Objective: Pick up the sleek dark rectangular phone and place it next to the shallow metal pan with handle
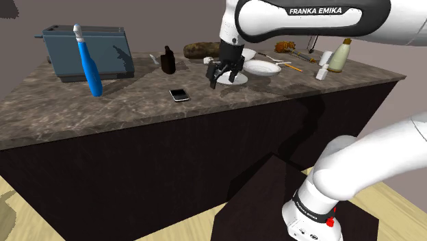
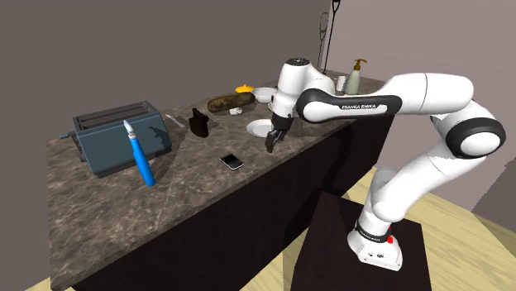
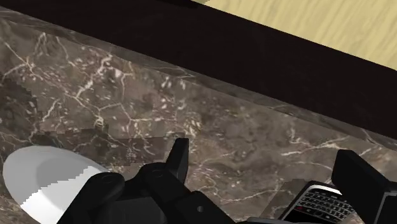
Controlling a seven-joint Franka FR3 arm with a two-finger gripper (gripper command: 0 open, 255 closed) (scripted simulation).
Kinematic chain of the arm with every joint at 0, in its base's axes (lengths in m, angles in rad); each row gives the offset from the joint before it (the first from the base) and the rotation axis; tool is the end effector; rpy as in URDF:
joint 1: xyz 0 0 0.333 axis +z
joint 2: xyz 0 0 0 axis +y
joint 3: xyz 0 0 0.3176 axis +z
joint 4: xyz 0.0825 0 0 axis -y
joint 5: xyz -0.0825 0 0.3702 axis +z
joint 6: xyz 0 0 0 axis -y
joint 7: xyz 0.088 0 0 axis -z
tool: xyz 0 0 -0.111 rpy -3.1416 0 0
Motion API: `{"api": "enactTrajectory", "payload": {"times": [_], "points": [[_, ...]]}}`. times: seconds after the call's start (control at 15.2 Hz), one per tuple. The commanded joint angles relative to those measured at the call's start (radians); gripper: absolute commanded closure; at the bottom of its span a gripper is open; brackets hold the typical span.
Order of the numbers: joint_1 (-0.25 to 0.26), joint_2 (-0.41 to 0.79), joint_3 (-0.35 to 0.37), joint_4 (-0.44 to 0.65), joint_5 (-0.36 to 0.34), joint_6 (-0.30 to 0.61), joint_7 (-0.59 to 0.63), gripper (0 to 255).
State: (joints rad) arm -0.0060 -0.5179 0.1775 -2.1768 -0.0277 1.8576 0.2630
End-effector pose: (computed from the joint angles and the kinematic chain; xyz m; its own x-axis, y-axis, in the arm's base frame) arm 0.3929 0.0806 0.6044 0.9728 -0.0916 0.2126 -0.1069 -0.9924 0.0617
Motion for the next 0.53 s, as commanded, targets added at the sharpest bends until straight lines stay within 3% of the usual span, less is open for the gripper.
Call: {"api": "enactTrajectory", "payload": {"times": [0.0,0.46], "points": [[-0.007,0.077,0.022,0.048,-0.002,0.029,0.04,0],[-0.019,0.34,0.092,0.233,-0.042,0.099,0.187,0]]}}
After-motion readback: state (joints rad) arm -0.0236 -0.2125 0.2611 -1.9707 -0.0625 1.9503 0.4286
